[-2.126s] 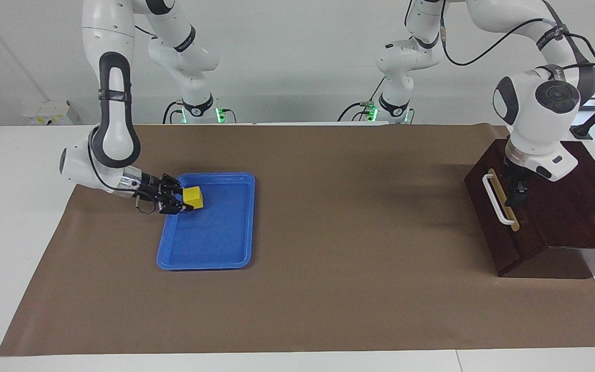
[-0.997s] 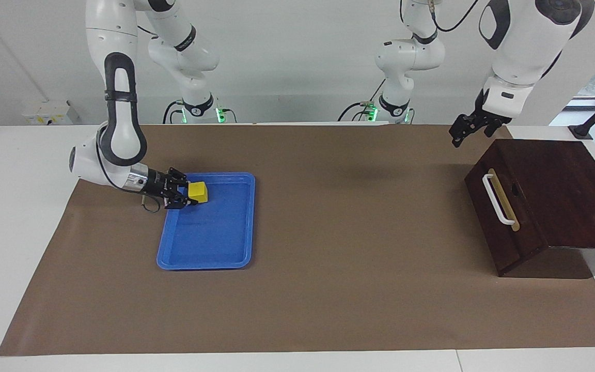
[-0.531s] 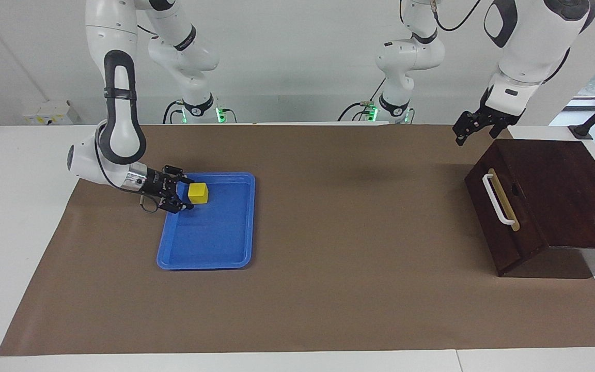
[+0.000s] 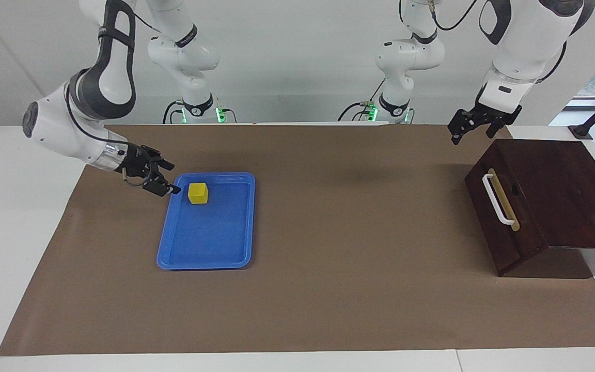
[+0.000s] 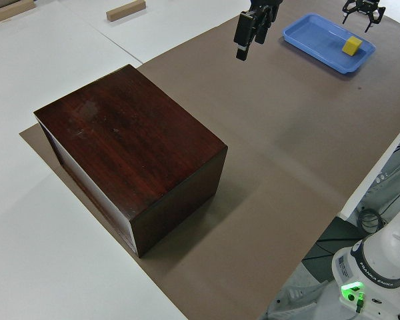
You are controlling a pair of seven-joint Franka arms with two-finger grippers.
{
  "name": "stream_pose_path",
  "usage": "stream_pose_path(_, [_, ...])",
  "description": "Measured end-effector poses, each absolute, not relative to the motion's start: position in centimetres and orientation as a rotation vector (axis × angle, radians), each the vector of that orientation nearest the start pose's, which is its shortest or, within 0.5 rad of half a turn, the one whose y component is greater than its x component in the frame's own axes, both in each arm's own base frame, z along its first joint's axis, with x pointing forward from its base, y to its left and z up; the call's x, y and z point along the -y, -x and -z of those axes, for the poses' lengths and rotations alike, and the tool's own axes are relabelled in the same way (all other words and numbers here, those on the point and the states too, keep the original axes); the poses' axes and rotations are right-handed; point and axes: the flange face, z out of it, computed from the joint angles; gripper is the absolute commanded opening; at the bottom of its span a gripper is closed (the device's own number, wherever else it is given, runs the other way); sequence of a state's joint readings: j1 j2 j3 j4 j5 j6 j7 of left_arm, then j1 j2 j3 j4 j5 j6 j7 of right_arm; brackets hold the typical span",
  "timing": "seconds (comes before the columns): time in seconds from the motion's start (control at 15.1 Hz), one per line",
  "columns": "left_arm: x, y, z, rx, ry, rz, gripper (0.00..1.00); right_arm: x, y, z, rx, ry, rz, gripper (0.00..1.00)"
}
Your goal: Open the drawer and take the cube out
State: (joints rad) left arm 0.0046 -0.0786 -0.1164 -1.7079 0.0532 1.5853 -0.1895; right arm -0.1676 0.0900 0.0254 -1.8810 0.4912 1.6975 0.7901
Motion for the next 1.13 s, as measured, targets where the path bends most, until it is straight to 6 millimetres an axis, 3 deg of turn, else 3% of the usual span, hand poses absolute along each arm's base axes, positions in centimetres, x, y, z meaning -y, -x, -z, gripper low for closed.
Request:
stream_pose_path(0.13, [5.9, -54.0, -59.8, 0.072, 3.075, -0.094, 0.98, 3.7, -56.4, -48.0, -1.173, 2.502, -0.448, 1.00])
stream_pose_path(0.33, [6.7, -54.9, -58.5, 0.004, 3.078, -0.134, 0.99, 4.5, -56.7, -50.3, -0.820, 2.749, -0.298, 1.00])
stream_pose_path(0.6, [7.4, -54.8, -58.5, -0.092, 3.085, -0.137, 0.99, 3.1, -57.2, -53.9, -0.380, 3.008, -0.179, 1.00])
stream_pose_path(0.93, [7.5, -54.7, -58.6, -0.195, 3.121, -0.144, 1.00, -0.8, -55.4, -60.2, -0.166, 3.104, -0.093, 1.00])
stream_pose_path(1.13, [7.5, -54.8, -58.8, -0.199, 3.123, -0.130, 1.00, -0.8, -53.3, -62.7, -0.053, 3.132, -0.137, 1.00])
